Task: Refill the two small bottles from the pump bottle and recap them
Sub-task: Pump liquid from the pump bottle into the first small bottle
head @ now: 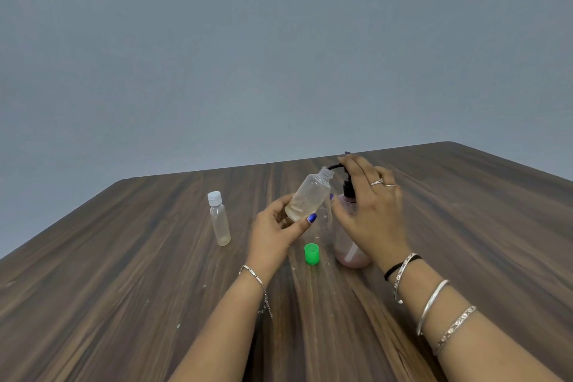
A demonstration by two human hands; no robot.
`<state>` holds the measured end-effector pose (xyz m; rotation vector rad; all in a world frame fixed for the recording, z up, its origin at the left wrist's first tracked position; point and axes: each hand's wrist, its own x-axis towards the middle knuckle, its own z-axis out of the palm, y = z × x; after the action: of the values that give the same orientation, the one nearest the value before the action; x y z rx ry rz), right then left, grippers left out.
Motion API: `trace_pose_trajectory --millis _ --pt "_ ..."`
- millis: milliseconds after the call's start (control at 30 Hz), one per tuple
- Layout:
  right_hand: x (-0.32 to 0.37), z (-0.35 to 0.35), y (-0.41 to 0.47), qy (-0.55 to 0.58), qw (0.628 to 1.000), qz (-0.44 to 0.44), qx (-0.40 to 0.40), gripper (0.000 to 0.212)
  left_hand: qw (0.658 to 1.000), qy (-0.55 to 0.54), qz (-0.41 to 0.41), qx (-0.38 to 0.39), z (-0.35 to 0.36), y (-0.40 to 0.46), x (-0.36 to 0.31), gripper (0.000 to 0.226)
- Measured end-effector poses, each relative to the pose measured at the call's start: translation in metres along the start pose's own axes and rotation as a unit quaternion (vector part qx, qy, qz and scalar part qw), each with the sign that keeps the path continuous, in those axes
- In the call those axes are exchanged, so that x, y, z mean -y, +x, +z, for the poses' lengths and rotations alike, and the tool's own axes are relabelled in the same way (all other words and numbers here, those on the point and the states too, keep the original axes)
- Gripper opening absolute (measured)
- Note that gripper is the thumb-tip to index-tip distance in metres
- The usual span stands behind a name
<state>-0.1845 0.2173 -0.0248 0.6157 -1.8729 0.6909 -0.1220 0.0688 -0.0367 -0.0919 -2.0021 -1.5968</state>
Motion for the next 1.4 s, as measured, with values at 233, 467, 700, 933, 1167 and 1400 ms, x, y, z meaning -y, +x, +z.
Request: trace_pose_trajectory --millis 233,467,700,933,1167,1400 --pt "0.007 0.004 -0.008 0.032 0.996 0.035 0.080 0.089 1.000 -0.001 -0.001 -0.003 0.002 0.001 0.000 0.038" --pt "0.010 0.007 -0.009 0.030 0.999 0.013 0.012 0.076 1.000 -0.009 -0.003 -0.003 0.001 0.000 0.000 0.040" --pt "0.009 0.009 -0.010 0.052 0.998 0.023 0.004 0.073 1.000 0.008 0.001 0.005 0.002 -0.001 0.002 0.040" --pt "0.005 0.009 -0.011 0.043 0.998 0.020 0.041 0.094 1.000 0.014 0.004 0.002 0.002 -0.001 -0.001 0.040" --pt "0.006 0.009 -0.009 0.049 0.999 0.017 0.016 0.077 1.000 -0.002 -0.004 -0.002 0.002 0.000 0.001 0.040" --pt "0.009 0.010 -0.009 0.060 0.998 0.030 0.000 0.068 1.000 0.004 -0.001 0.008 0.003 -0.001 0.001 0.040"
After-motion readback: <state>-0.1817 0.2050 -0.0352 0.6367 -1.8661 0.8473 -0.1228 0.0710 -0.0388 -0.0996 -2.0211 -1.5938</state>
